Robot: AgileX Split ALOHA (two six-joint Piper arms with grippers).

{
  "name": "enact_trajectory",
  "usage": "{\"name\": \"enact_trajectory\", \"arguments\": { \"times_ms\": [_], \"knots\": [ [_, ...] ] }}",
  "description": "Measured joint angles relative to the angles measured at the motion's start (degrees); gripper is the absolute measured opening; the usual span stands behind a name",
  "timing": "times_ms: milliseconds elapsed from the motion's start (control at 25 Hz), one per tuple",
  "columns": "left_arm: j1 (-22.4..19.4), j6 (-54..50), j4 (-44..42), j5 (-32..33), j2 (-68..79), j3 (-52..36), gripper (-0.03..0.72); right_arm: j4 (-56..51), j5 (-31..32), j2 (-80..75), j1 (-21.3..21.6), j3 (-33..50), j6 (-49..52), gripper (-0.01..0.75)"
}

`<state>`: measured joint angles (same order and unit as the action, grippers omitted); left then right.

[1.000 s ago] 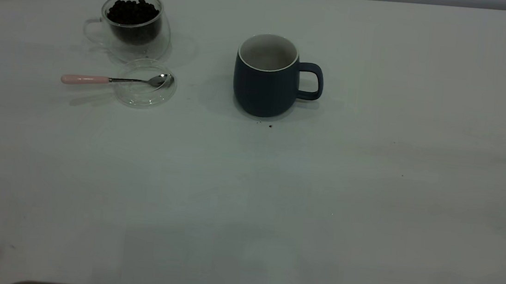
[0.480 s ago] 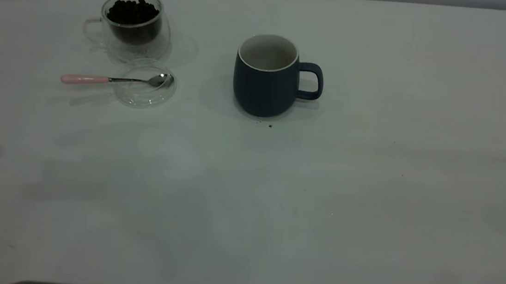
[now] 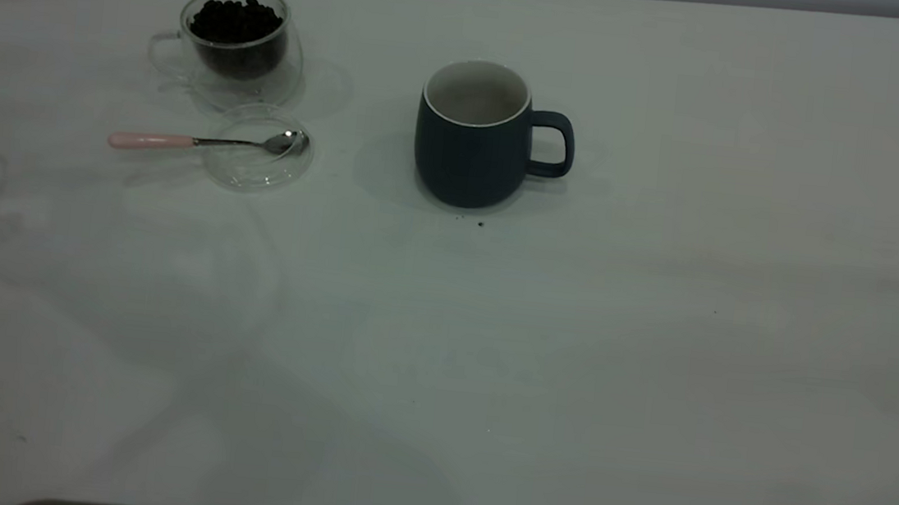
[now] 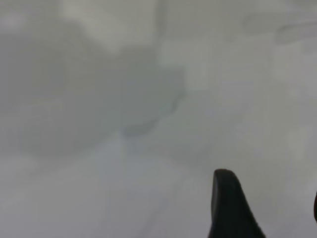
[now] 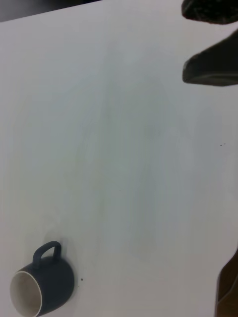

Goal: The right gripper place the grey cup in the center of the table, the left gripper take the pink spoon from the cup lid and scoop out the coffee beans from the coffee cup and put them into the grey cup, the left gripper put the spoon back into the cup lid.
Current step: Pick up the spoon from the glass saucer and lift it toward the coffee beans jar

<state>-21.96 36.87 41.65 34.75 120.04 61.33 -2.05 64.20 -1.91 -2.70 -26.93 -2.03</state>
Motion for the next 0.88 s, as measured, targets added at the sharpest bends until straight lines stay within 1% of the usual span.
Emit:
{"name": "enact_trajectory", "arguments": {
  "times_ms": [160,280,360,440,560,640,720,880],
  "knots": [
    [0.0,15.2,11.6,5.5,6.0,4.1,0.461,0.0,0.0,0.0,0.0,0.0,0.0,0.245],
    [0.0,23.0,20.2,9.2,9.5,6.4,0.451,0.0,0.0,0.0,0.0,0.0,0.0,0.245],
    [0.0,26.8,24.3,9.5,11.0,7.3,0.439,0.0,0.0,0.0,0.0,0.0,0.0,0.245],
    [0.0,30.0,26.7,8.3,11.8,7.6,0.429,0.0,0.0,0.0,0.0,0.0,0.0,0.245],
    [0.0,32.8,28.4,5.8,12.0,7.7,0.427,0.0,0.0,0.0,0.0,0.0,0.0,0.245],
    [0.0,33.0,28.8,5.7,12.4,7.7,0.451,0.0,0.0,0.0,0.0,0.0,0.0,0.245],
    [0.1,33.1,28.9,6.8,13.3,7.7,0.499,0.0,0.0,0.0,0.0,0.0,0.0,0.245],
    [0.7,33.1,29.0,6.4,15.4,7.7,0.58,0.0,0.0,0.0,0.0,0.0,0.0,0.245]
  ]
}}
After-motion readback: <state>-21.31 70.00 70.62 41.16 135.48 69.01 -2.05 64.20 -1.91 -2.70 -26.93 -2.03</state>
